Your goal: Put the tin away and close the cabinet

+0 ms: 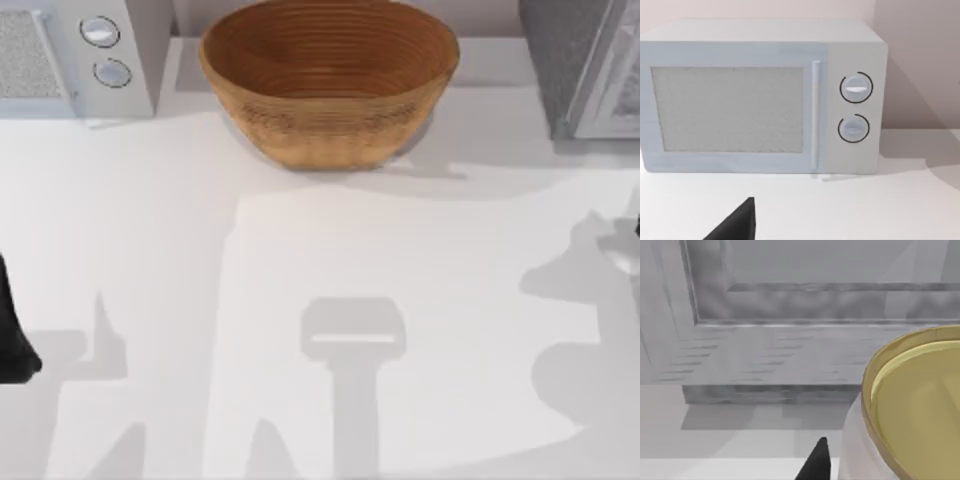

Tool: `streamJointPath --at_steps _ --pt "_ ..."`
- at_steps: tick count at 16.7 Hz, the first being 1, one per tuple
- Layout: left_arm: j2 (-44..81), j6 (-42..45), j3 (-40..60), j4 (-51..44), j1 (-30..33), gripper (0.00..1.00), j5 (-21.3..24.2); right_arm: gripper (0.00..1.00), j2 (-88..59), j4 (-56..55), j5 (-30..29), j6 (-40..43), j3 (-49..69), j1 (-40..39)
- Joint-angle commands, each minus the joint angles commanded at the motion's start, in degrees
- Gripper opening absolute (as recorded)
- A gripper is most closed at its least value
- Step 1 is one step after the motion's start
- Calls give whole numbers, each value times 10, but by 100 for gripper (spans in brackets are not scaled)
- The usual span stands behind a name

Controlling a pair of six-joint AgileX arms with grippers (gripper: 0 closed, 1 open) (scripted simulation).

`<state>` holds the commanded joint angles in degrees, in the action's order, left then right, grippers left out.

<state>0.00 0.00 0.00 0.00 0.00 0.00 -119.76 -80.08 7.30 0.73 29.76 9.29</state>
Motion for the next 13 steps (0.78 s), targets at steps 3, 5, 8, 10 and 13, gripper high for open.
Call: streamJointPath --at_steps 3,5,8,10,13 --pt "0 0 0 0 0 100 0 0 99 120 1 0 10 0" --pt "0 0 0 0 0 100 0 0 174 212 1 0 15 0" --pt "0 0 0 0 0 100 0 0 273 321 2 0 26 0" --pt "0 0 0 0 0 100 0 0 314 364 3 -1 33 0" --pt "0 0 0 0 0 100 0 0 333 384 4 -1 39 0"
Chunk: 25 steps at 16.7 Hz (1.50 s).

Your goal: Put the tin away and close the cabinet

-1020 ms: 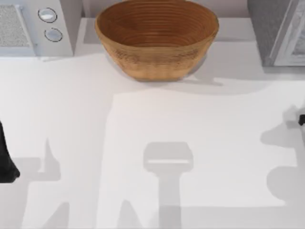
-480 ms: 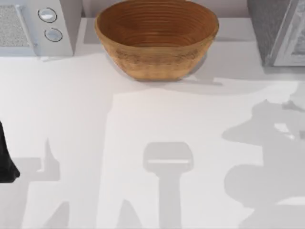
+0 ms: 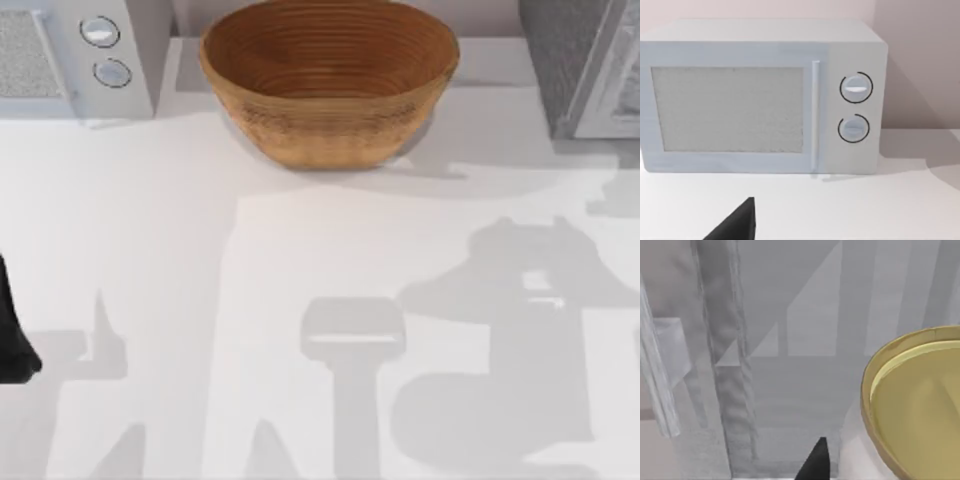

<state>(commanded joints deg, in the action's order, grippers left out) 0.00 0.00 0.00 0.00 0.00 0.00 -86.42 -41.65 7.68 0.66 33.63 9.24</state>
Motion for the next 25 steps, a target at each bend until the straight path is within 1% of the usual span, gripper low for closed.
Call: streamJointPath --at_steps 5,9,13,21,25 --pt "0 0 0 0 0 100 0 0 4 2 -1 -1 -4 0" --pt "0 0 0 0 0 100 0 0 80 42 -8 -2 -38 -10" --pt "0 0 0 0 0 100 0 0 244 120 -21 -3 -98 -27" --pt "0 0 0 0 0 100 0 0 669 306 -56 -6 -247 -68" --pt "0 0 0 0 0 100 0 0 815 386 -71 -6 -312 -85"
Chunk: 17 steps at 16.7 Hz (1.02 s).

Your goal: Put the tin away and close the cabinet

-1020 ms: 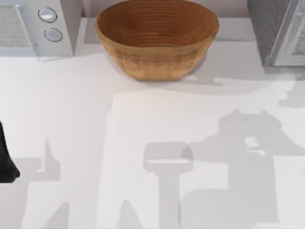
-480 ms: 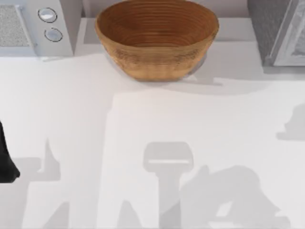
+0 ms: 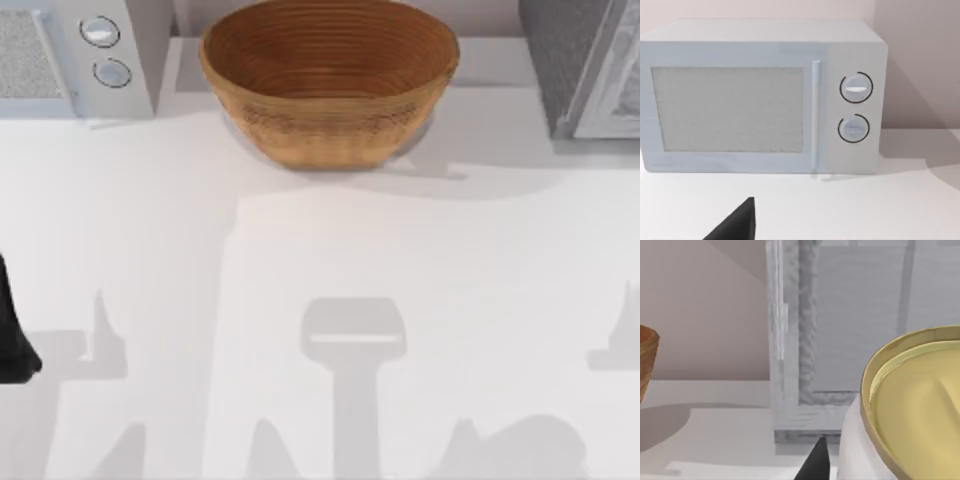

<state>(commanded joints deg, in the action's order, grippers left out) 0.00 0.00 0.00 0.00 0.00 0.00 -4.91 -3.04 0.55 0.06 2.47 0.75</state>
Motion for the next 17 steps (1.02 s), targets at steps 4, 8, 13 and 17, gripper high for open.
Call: streamJointPath --at_steps 4,8,13,17 --pt "0 0 0 0 0 100 0 0 49 30 -6 -1 -25 -7" --pt "0 0 0 0 0 100 0 0 47 29 -5 -2 -23 -6" --pt "0 0 0 0 0 100 0 0 -11 50 -15 -2 37 -15" --pt "0 0 0 0 0 100 0 0 -137 93 -34 -4 192 -34"
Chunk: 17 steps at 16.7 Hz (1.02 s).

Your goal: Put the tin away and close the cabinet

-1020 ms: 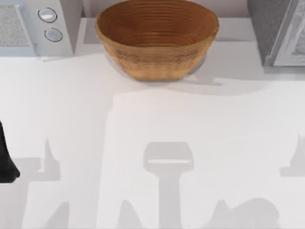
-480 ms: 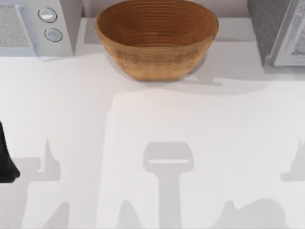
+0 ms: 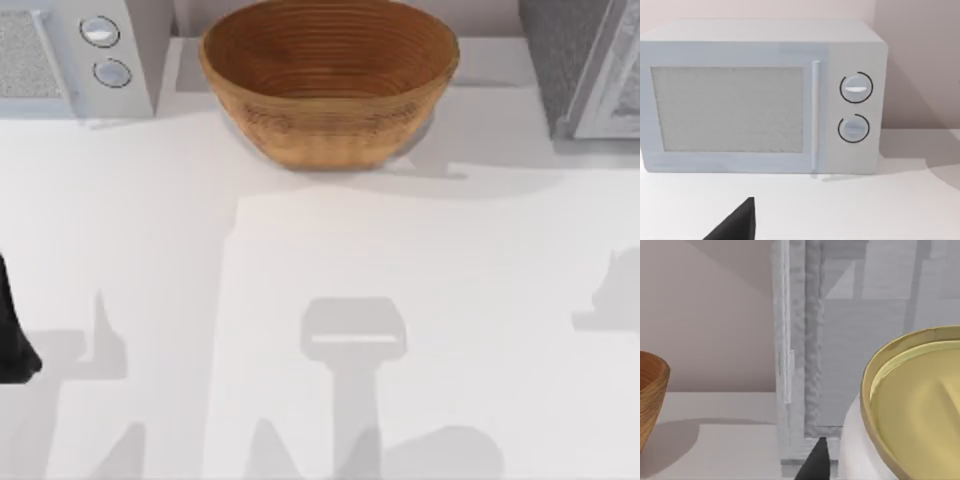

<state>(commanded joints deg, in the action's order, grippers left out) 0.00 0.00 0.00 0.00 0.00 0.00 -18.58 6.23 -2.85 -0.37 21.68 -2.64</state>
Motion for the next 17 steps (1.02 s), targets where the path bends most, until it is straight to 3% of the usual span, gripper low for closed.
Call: streamJointPath --at_steps 11,17 --pt "0 0 0 0 0 100 0 0 -424 127 -61 -5 600 -56" --pt "0 0 0 0 0 100 0 0 -564 174 -83 -6 771 -77"
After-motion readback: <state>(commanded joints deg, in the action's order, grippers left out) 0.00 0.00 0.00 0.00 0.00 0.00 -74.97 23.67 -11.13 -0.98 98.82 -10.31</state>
